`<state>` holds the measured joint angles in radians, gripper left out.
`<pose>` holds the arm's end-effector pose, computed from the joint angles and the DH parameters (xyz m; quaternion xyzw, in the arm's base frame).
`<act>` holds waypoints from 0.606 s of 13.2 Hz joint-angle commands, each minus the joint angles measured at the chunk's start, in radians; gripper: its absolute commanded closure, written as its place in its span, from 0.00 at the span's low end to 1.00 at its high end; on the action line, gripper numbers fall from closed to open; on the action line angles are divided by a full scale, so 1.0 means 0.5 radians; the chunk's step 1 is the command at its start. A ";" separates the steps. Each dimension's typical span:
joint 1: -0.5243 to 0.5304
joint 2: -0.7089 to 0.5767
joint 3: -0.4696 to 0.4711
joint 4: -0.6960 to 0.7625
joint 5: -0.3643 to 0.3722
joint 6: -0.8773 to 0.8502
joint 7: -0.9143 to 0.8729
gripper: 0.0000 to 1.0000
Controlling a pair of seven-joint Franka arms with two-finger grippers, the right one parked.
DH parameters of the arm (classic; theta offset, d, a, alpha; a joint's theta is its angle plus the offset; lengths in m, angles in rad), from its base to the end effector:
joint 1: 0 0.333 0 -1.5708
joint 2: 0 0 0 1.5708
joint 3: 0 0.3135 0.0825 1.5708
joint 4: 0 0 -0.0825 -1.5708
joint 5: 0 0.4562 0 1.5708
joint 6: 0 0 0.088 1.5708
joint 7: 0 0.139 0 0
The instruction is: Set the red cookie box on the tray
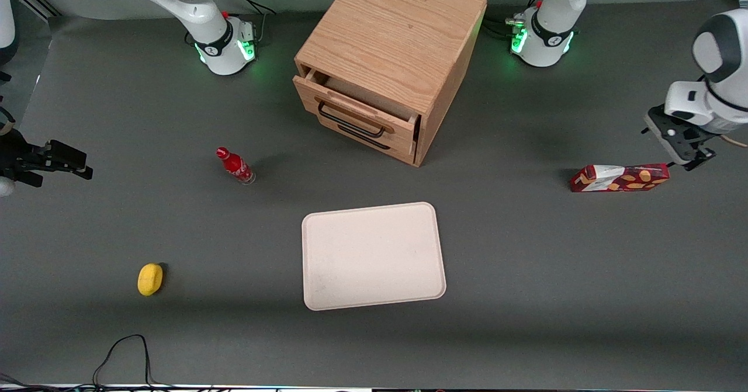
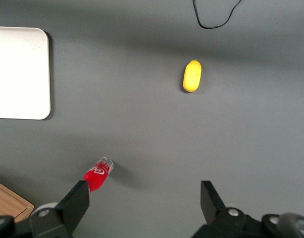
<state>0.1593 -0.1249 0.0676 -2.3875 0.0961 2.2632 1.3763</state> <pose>0.5203 0.1245 0.2879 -0.8217 0.5690 0.0233 0.0230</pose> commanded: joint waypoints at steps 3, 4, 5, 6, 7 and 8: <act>0.031 0.120 0.012 -0.250 -0.005 0.461 0.394 0.00; 0.034 0.167 0.012 -0.281 -0.005 0.544 0.453 0.00; 0.034 0.203 0.012 -0.305 -0.005 0.630 0.481 0.00; 0.049 0.246 0.012 -0.312 -0.005 0.692 0.520 0.00; 0.059 0.301 0.012 -0.309 -0.008 0.762 0.588 0.00; 0.062 0.348 0.009 -0.303 -0.008 0.824 0.600 0.00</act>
<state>0.1767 0.0170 0.0747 -2.5353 0.0962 2.6175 1.6218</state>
